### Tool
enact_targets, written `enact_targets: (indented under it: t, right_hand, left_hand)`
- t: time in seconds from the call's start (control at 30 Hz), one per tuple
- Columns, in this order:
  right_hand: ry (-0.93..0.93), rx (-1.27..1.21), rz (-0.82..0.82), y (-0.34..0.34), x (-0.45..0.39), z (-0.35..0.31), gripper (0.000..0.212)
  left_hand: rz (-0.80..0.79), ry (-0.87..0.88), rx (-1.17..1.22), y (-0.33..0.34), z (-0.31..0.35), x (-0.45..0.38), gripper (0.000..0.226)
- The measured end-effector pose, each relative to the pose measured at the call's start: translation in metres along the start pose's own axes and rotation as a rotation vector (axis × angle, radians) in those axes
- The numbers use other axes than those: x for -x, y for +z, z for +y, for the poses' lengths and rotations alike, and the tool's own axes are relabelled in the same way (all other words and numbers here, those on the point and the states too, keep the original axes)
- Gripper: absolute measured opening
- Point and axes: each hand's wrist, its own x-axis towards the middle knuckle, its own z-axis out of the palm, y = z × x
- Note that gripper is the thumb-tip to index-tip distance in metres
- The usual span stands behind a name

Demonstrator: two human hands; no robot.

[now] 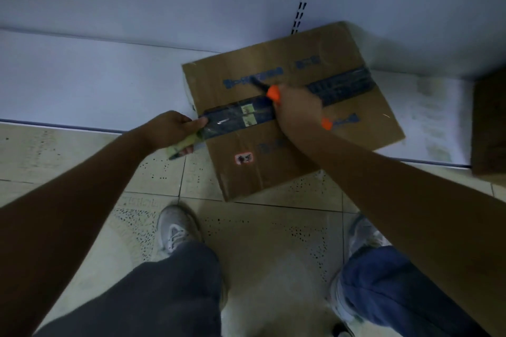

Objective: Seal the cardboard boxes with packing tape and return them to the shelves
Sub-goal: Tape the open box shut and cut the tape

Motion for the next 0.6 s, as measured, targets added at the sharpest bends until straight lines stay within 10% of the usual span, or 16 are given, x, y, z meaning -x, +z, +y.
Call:
enact_targets:
  t: [0.3, 0.6]
  right_hand:
    - [0.12, -0.114, -0.089, -0.001, 0.069, 0.038, 0.083]
    - [0.132, -0.148, -0.174, -0.003, 0.06, 0.038, 0.08]
  left_hand:
    - [-0.235, 0.178, 0.281, 0.089, 0.043, 0.012, 0.013]
    - [-0.139, 0.209, 0.26, 0.088, 0.024, 0.0, 0.04]
